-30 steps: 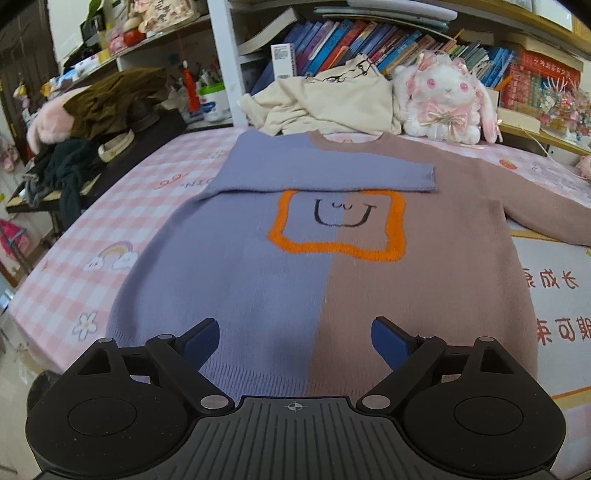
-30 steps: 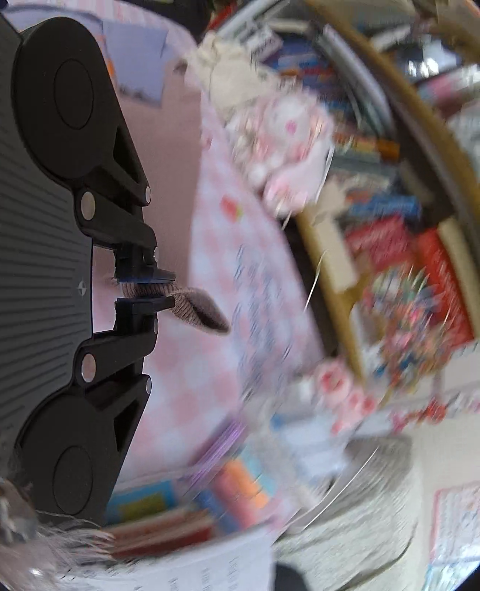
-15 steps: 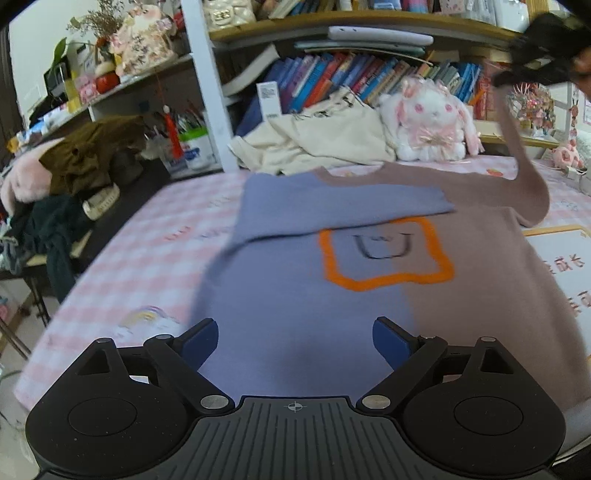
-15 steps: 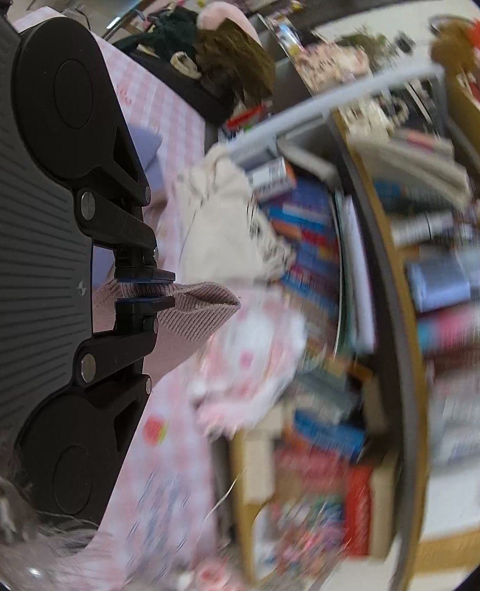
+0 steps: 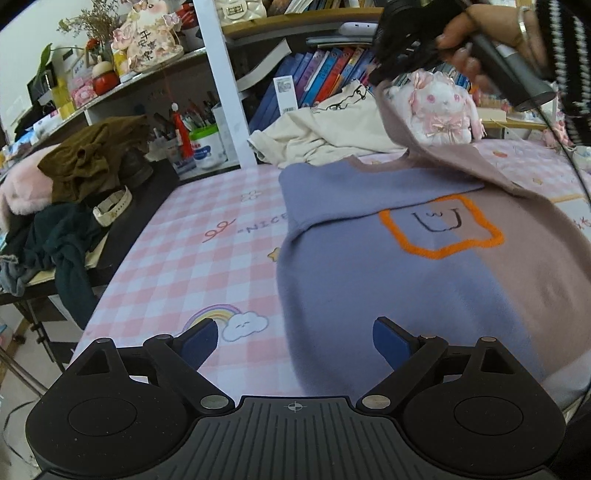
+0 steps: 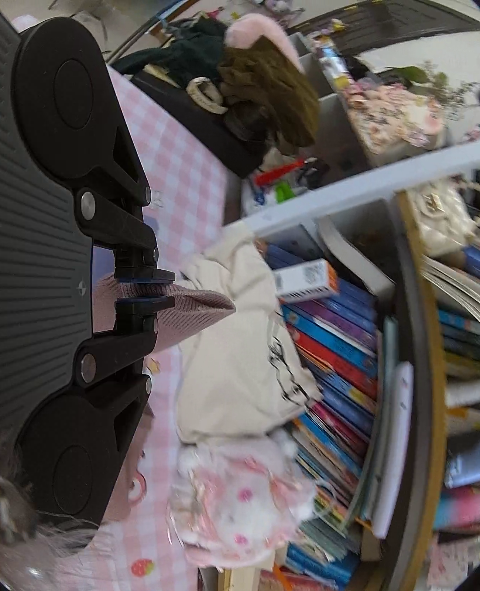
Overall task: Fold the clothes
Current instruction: 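Fold the mauve sleeve across the sweater body with the right gripper, then open the right gripper and release the folded mauve sleeve, then grasp the sweater hem with the left gripper while the right gripper grasps the hem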
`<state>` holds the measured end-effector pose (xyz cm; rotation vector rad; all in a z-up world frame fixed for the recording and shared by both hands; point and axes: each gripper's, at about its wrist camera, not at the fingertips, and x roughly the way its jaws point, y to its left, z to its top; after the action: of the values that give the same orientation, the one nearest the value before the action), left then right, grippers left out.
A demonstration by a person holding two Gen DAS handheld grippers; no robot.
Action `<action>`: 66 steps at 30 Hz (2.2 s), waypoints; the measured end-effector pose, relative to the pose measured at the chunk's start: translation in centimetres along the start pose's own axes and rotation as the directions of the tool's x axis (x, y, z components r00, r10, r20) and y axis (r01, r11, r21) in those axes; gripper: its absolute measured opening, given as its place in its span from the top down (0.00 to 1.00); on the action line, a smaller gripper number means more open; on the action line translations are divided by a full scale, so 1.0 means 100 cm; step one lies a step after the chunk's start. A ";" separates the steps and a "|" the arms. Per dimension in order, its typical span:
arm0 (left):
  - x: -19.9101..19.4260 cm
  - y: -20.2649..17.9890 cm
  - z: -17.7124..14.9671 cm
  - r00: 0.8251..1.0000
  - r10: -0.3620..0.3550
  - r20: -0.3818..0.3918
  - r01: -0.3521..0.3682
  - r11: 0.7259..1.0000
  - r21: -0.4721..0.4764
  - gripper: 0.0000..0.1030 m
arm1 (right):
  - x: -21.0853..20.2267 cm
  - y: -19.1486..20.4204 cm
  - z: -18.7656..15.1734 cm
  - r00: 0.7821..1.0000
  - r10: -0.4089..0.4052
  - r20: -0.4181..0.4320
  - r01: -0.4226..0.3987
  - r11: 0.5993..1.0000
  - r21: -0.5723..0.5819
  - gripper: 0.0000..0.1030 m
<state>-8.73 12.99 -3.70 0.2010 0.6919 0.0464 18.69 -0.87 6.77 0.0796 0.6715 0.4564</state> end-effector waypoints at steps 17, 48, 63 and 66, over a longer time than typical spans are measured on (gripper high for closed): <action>0.004 0.015 -0.003 0.999 -0.051 0.016 0.052 0.998 -0.025 0.10 | -0.025 -0.007 -0.033 0.998 0.047 -0.045 -0.045 0.998 0.053 0.61; 0.031 0.044 -0.025 0.941 -0.283 -0.186 0.207 0.915 -0.347 0.55 | -0.215 -0.101 -0.270 0.934 -0.239 -0.264 0.329 0.863 0.382 0.61; 0.017 0.027 -0.009 0.927 -0.352 -0.130 0.304 0.908 -0.290 0.92 | -0.207 -0.091 -0.248 0.979 -0.016 -0.201 0.093 0.920 0.381 0.91; 0.024 0.035 -0.014 0.919 -0.358 -0.167 0.282 0.890 -0.359 0.88 | -0.200 -0.097 -0.251 0.967 -0.041 -0.251 0.139 0.912 0.385 0.88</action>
<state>-7.71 16.89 -5.58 -0.2481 0.9298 -0.1363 -6.85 -20.07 -3.37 0.3857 0.9962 0.2326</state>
